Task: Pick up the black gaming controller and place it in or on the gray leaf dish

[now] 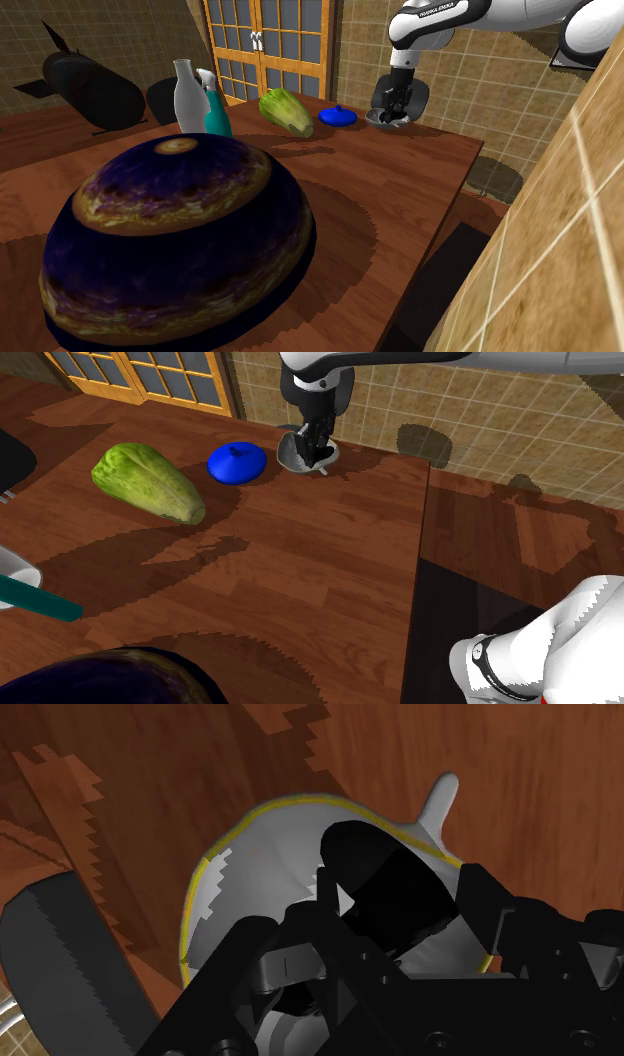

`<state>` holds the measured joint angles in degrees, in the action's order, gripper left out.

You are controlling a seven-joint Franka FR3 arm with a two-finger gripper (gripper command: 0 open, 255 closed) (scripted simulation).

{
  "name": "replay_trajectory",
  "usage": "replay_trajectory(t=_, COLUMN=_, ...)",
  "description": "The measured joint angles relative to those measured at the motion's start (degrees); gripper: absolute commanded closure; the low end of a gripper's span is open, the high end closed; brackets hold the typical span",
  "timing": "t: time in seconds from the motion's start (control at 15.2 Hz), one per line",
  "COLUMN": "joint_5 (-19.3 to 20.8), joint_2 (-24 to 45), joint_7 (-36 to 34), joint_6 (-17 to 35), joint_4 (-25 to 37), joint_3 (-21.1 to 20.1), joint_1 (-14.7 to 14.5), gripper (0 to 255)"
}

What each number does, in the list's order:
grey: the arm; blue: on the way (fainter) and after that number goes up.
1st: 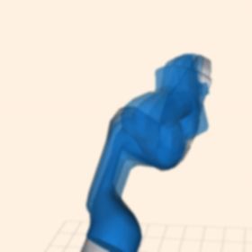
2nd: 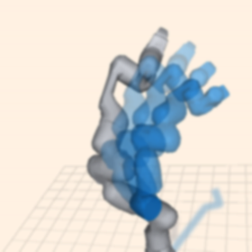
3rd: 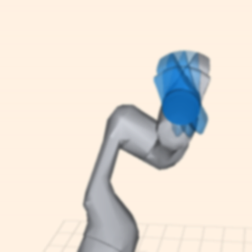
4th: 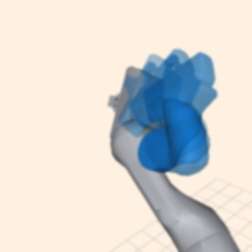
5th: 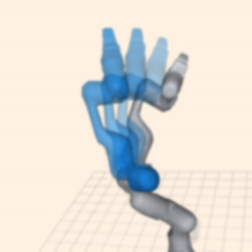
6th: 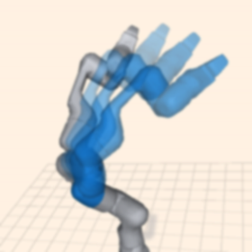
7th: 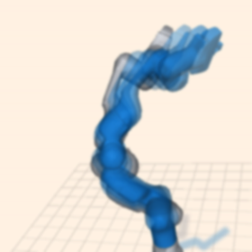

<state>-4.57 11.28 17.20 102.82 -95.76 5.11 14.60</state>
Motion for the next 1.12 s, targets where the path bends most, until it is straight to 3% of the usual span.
replay_trajectory(t=0.4, joint_5=0.0, joint_2=-0.1, joint_7=-0.1, joint_6=-0.8, joint_4=0.7, joint_3=0.0, joint_1=0.0, gripper=255)
replay_trajectory(t=1.12, joint_5=0.1, joint_2=0.1, joint_7=-0.5, joint_6=-9.3, joint_4=9.5, joint_3=0.1, joint_1=0.2, gripper=255)
